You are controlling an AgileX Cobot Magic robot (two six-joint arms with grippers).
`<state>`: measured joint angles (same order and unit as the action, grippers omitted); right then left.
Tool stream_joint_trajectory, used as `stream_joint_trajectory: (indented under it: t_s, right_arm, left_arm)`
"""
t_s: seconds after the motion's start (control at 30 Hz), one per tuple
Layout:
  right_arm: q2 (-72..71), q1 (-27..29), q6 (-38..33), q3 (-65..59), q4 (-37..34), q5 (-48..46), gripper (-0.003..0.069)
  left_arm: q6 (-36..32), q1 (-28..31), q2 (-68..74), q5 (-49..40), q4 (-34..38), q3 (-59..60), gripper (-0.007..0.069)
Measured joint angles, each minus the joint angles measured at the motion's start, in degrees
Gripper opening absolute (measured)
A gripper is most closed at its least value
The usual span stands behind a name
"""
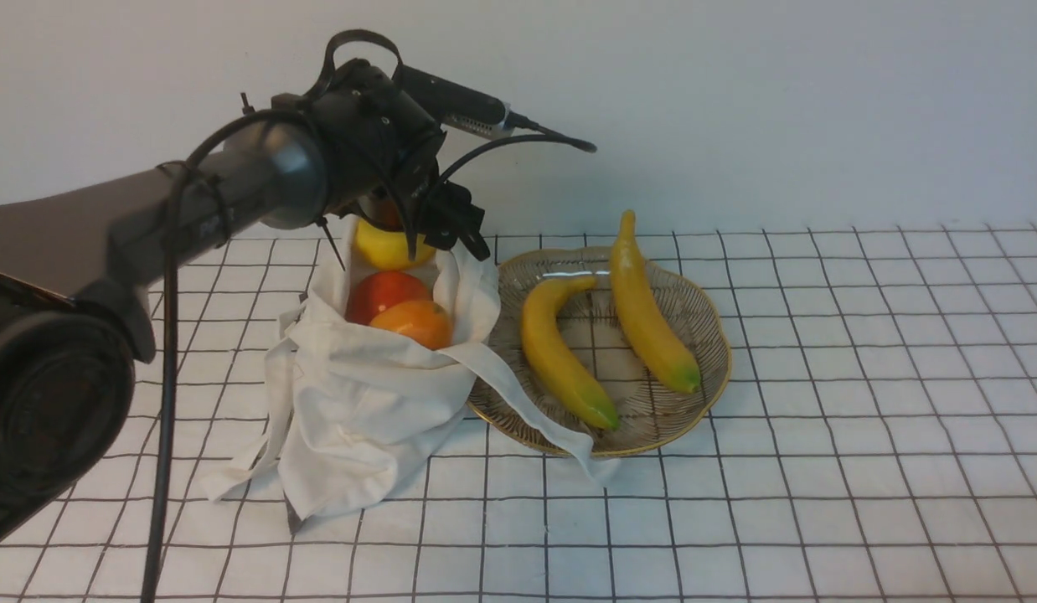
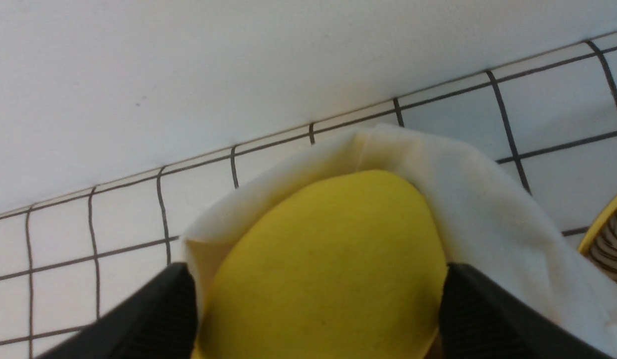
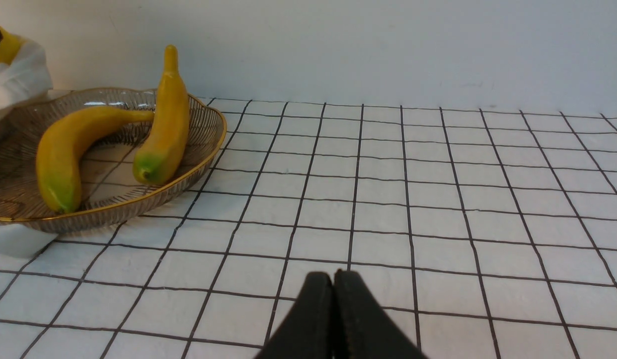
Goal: Take the fruit out of the bag on the white checkered tablecloth and place them on the plate.
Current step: 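Reach into the bag and grasp the lemon with the left gripper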
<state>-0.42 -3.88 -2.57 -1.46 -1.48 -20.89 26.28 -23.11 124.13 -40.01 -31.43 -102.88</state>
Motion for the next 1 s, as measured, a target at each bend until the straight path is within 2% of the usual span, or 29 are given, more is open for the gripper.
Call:
stream_joint_trajectory:
  t_s: [0.3,0.47,0.83,1.0]
  right_arm:
    - [0.0,0.0,0.0,0.0,0.0,0.0,-0.0014]
    - [0.0,0.0,0.0,0.0,0.0,0.0,-0.0014]
    - [0.0,0.0,0.0,0.0,0.0,0.0,-0.0014]
    - [0.0,0.0,0.0,0.0,0.0,0.0,-0.0014]
  left_arm:
    - [0.2,0.0,1.2,0.4,-0.1,0.0,0.0575]
    - [0.2,0.0,1.6,0.2,0.3,0.0,0.0498]
    - [0.2,0.0,1.6,-0.2,0.5,0.0,0.0498]
    - [0.0,0.0,-0.7,-1.1,3.7,0.0,0.0498]
